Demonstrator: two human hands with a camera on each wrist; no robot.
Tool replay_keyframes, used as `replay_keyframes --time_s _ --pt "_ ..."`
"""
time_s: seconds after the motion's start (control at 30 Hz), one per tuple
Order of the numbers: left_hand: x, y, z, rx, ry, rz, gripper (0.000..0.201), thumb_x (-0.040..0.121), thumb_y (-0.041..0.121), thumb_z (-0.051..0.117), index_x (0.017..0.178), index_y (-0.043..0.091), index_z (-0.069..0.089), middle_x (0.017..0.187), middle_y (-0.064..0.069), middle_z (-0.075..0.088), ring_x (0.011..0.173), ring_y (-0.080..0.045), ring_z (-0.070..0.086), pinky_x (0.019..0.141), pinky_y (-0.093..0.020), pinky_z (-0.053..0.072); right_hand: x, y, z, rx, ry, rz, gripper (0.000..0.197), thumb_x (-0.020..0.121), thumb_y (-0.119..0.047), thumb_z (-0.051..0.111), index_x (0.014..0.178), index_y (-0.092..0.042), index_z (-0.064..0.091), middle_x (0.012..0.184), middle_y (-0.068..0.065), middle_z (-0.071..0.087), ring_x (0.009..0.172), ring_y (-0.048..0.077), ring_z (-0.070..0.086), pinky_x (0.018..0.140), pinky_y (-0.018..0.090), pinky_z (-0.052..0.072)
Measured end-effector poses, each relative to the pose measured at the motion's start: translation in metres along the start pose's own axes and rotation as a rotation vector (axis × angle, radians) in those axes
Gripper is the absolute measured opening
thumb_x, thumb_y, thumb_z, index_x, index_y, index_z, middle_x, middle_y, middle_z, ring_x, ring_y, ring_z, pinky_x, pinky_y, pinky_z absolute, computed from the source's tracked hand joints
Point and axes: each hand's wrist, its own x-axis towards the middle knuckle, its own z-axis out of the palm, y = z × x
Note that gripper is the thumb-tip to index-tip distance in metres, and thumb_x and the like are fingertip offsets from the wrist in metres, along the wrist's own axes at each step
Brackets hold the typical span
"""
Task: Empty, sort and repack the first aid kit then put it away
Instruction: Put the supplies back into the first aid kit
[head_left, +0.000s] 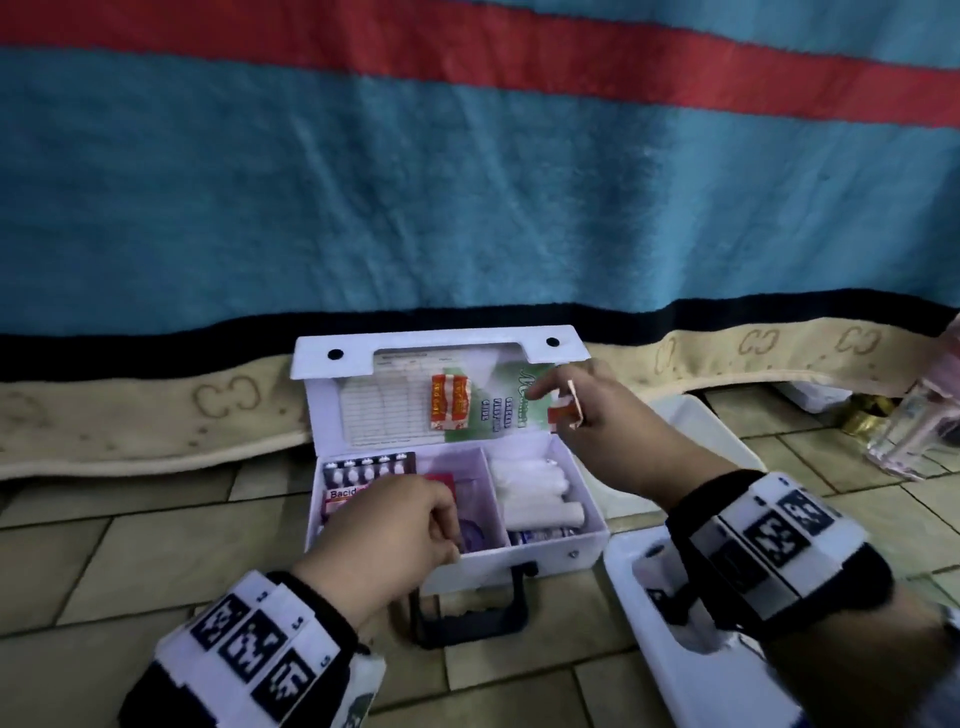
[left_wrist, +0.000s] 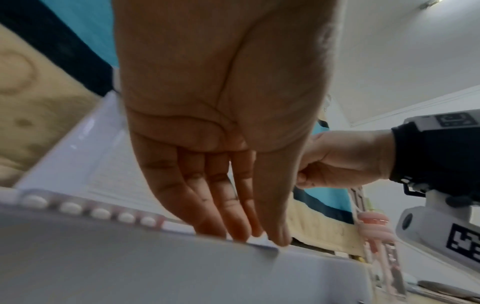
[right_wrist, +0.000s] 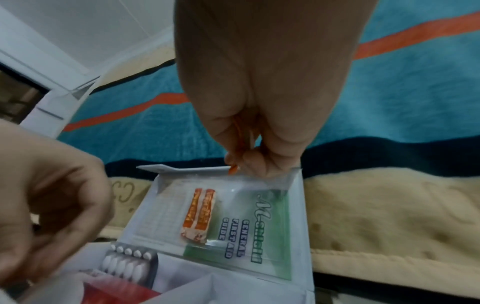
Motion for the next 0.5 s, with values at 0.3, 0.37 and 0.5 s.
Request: replay_keyframes --time_s 0.3,0.37,0.5 --pt "-0.014 -0.037 -0.012 0.014 -0.067 -0.113 0.024 0.079 0.044 0.069 0.066 0.025 0.06 0.059 0.008 0.051 0.057 -0.002 0.045 0.051 -0.017 0.031 0.065 -0.014 0.023 0.249 0.164 -0.112 0.025 0.093 0.001 0.05 0.09 -0.019 0.064 0.078 0.002 0.065 0.056 -0.003 0.06 0.06 0.007 0.048" --pt "-0.016 -0.037 -0.009 0.027 -0.039 -0.106 0.025 0.08 0.044 0.068 0.067 0.026 0.058 0.058 0.008 0.049 0.061 -0.005 0.046 0.054 -0.019 0.033 0.076 -0.013 0.024 0.328 0.295 -0.166 0.032 0.093 0.004 0.048 0.084 -0.022 0.064 0.092 0.005 0.057 0.067 0.005 0.062 0.064 0.01 0.05" --pt "-0.02 -0.035 -0.007 0.087 0.015 -0.105 0.023 0.084 0.045 0.063 0.074 0.024 0.062 0.061 0.007 0.05 0.062 -0.003 0.045 0.051 -0.016 0.029 0.089 -0.014 0.022 0.19 0.305 -0.252 0.027 0.086 0.007 0.057 0.082 -0.017 0.071 0.086 -0.004 0.057 0.071 0.006 0.063 0.069 0.011 0.05"
